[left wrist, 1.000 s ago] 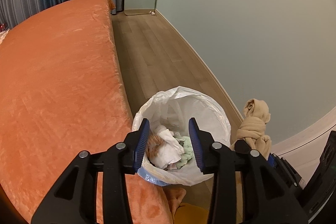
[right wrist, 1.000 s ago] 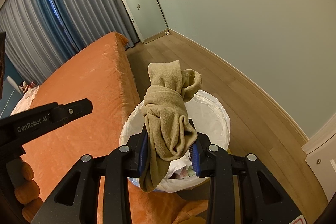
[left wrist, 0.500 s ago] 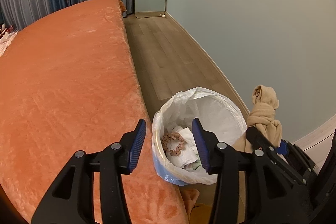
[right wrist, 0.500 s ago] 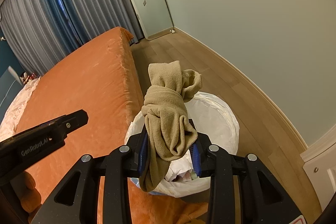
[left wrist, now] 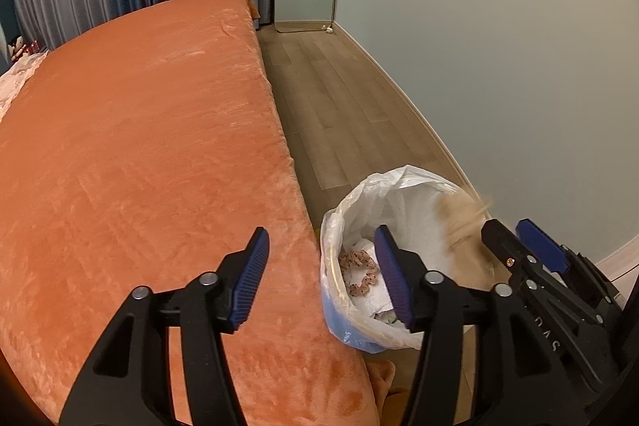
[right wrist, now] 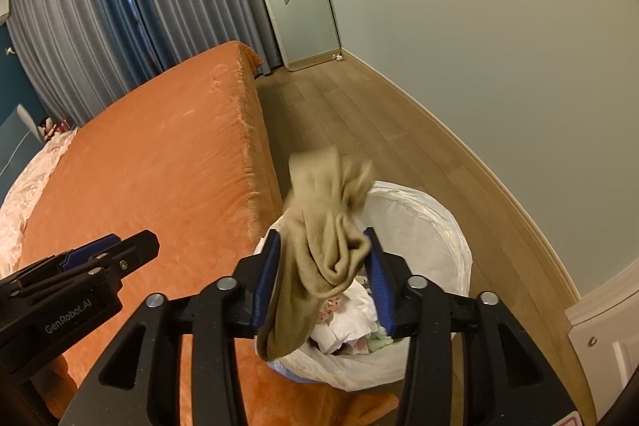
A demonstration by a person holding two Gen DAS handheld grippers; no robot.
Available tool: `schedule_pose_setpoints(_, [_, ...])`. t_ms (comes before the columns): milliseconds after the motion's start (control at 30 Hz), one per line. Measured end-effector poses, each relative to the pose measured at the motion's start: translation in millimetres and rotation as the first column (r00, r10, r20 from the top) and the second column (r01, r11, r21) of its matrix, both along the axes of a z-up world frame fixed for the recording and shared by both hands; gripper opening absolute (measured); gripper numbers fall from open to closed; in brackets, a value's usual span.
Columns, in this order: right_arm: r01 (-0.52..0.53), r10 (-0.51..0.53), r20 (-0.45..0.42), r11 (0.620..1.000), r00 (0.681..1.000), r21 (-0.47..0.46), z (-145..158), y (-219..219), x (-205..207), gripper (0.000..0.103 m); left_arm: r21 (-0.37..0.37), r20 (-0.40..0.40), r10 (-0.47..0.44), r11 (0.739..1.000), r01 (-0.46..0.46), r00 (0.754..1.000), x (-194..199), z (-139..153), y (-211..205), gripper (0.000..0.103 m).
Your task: Collect trash
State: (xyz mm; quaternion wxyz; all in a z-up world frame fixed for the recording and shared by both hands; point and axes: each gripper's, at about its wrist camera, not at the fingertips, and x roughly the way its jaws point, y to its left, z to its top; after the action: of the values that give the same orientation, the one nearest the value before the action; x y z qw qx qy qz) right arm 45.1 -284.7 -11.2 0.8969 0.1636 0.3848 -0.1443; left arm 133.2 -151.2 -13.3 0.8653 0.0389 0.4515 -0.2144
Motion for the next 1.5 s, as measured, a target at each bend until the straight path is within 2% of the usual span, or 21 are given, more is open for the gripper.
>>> schedule_pose_setpoints(133, [-0.002, 0.002, -0.004, 1.000, 1.000, -0.014, 2.1, 0.1, -0.1, 0.049, -0.001, -0.004, 0.004, 1.000, -0.004, 1.000, 0.6, -0.9, 2.6, 0.053])
schedule_pose_setpoints(233, [-0.007, 0.007, -0.011, 1.000, 1.000, -0.027, 3.7, 2.4, -1.4, 0.054, 0.003, 0.005, 0.010, 1.000, -0.010, 1.000, -0.8, -0.6, 5.2, 0.058])
schedule_pose_setpoints(400, [-0.022, 0.021, -0.026, 0.997, 0.999, -0.074, 9.8, 11.8, -1.7, 0.055, 0.026, 0.025, 0.011, 1.000, -0.011, 1.000, -3.9, -1.1, 10.5, 0.058])
schedule_pose_setpoints(467, [-0.029, 0.026, -0.031, 0.996, 0.999, -0.089, 12.1, 15.6, -2.6, 0.061, 0.030, 0.027, 0.014, 0.999, -0.015, 1.000, -5.0, -2.0, 13.2, 0.058])
schedule_pose_setpoints(733, [-0.049, 0.044, -0.040, 0.991, 0.998, -0.124, 20.5, 24.8, -13.7, 0.073, 0.064, 0.047, 0.031, 0.997, -0.034, 0.998, -16.5, -5.4, 26.0, 0.069])
schedule_pose_setpoints(867, [-0.059, 0.053, -0.048, 0.990, 0.997, -0.129, 20.3, 30.9, -22.0, 0.083, 0.119, 0.088, 0.043, 0.991, -0.053, 0.995, -29.3, -6.5, 31.7, 0.083])
schedule_pose_setpoints(1133, [-0.052, 0.043, -0.062, 0.987, 0.997, -0.154, 13.1, 36.2, -45.3, 0.084, 0.113, 0.078, 0.073, 0.990, -0.081, 0.994, -47.8, -9.9, 47.8, 0.088])
schedule_pose_setpoints(1233, [-0.049, 0.037, -0.076, 0.986, 0.996, -0.161, 10.0, 38.1, -51.9, 0.096, 0.124, 0.086, 0.096, 0.987, -0.106, 0.992, -55.1, -13.4, 51.5, 0.090])
schedule_pose_setpoints(1500, [-0.053, 0.029, -0.122, 0.979, 0.992, -0.198, -7.3, 48.9, -68.3, 0.096, 0.150, 0.079, 0.120, 0.980, -0.131, 0.990, -69.9, -30.9, 60.7, 0.091])
